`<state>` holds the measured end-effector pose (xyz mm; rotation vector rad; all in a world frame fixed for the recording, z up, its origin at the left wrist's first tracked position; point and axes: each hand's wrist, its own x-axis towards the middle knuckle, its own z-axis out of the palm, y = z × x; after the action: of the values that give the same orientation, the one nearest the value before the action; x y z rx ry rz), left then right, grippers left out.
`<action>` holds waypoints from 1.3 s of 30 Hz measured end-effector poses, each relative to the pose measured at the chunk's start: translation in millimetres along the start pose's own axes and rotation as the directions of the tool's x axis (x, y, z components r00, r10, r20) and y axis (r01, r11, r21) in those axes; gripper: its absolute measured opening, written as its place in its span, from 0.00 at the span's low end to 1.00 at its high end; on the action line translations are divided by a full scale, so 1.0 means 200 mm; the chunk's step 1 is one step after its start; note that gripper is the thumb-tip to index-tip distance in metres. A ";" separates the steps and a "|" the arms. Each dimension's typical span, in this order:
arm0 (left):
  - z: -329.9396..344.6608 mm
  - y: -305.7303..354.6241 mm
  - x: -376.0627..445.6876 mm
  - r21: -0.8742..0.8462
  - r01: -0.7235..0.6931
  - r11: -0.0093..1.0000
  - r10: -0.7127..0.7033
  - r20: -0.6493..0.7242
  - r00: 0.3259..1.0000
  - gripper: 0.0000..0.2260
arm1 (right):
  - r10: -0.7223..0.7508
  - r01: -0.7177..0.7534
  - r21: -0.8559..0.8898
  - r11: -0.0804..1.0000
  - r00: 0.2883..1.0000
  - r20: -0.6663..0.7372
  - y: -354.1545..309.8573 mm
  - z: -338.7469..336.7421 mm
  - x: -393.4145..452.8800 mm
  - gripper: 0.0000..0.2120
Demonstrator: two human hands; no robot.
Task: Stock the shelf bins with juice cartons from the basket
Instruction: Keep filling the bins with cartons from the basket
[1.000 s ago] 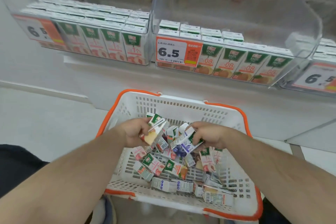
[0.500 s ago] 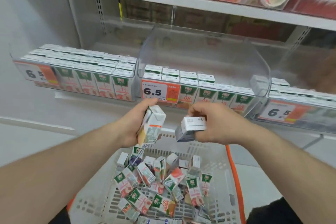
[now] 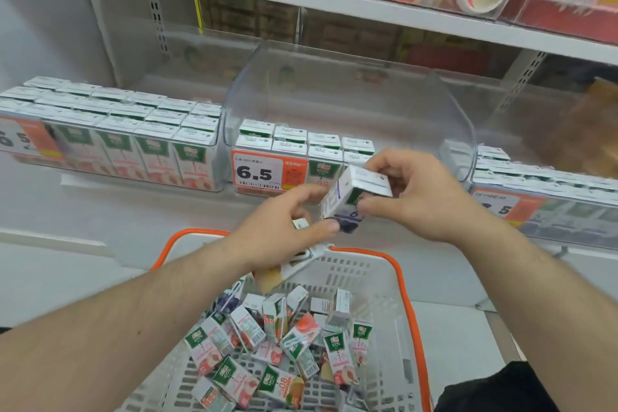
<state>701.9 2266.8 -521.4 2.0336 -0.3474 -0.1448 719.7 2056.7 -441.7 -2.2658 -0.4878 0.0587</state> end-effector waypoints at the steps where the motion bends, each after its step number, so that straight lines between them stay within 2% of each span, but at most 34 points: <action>1: 0.01 0.02 0.01 0.023 -0.040 0.999 0.040 -0.017 0.999 0.28 | 0.001 0.002 0.089 0.996 0.999 -0.037 0.00 -0.02 -0.01 0.14; 2: 0.03 0.03 0.03 0.052 -0.066 0.996 0.069 -0.060 0.996 0.28 | 0.014 -0.004 0.162 0.987 0.998 -0.061 0.00 -0.04 -0.01 0.13; 5: 0.04 0.07 0.05 0.139 -0.084 0.987 0.113 -0.212 0.971 0.20 | 0.057 -0.016 0.274 0.962 0.988 -0.143 0.00 -0.02 0.00 0.13; 6: 0.04 0.09 0.05 0.175 -0.080 0.981 0.122 -0.242 0.963 0.19 | 0.054 -0.004 0.256 0.967 0.980 -0.191 0.00 0.01 0.01 0.15; 8: 0.04 0.11 0.05 0.237 -0.072 0.969 0.140 -0.284 0.949 0.17 | 0.030 0.005 0.124 0.992 0.959 -0.283 -0.01 0.06 0.01 0.26; 10: 0.03 0.13 0.04 0.250 -0.072 0.966 0.146 -0.293 0.945 0.16 | 0.013 -0.006 0.022 1.000 0.931 -0.365 -0.03 0.10 0.01 0.28; 12: 0.02 0.15 0.03 0.265 -0.077 0.961 0.153 -0.276 0.949 0.17 | -0.046 0.042 -0.019 0.999 0.879 -0.475 -0.05 0.08 0.00 0.24; 14: 0.01 0.15 0.04 0.336 -0.040 0.941 0.128 -0.244 0.961 0.24 | -0.148 0.099 -0.113 0.989 0.774 -0.616 -0.06 0.00 0.01 0.24; 16: 0.00 0.13 0.05 0.401 0.043 0.915 0.055 -0.232 0.971 0.32 | -0.201 0.062 -0.220 0.974 0.688 -0.697 -0.03 -0.09 0.06 0.24; 17: -0.01 0.13 0.05 0.423 0.080 0.902 0.022 -0.231 0.973 0.34 | -0.177 0.008 -0.236 0.972 0.687 -0.705 -0.01 -0.12 0.09 0.24; 21: 0.00 0.12 0.04 0.491 0.142 0.860 -0.039 -0.213 0.976 0.36 | 0.022 -0.222 -0.244 0.944 0.781 -0.624 0.11 -0.12 0.21 0.27; 24: -0.01 0.12 0.04 0.479 0.144 0.866 -0.047 -0.207 0.977 0.35 | 0.102 -0.315 -0.328 0.891 0.842 -0.530 0.15 -0.08 0.28 0.27; 27: -0.03 0.11 0.04 0.475 0.146 0.868 -0.052 -0.205 0.977 0.33 | 0.155 -0.354 -0.430 0.831 0.889 -0.432 0.15 -0.05 0.31 0.25; 35: -0.02 0.10 0.06 0.409 0.157 0.899 -0.080 -0.198 0.977 0.32 | 0.272 -0.378 -0.523 0.764 0.923 -0.271 0.09 -0.04 0.31 0.19; 39: -0.02 0.08 0.06 0.351 0.122 0.928 -0.061 -0.182 0.982 0.30 | 0.281 -0.363 -0.526 0.769 0.931 -0.232 0.09 -0.05 0.30 0.27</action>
<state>712.0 2259.0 -504.1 2.4099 -0.1806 0.0381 783.4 2061.6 -441.1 -2.8960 -0.0178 -0.0842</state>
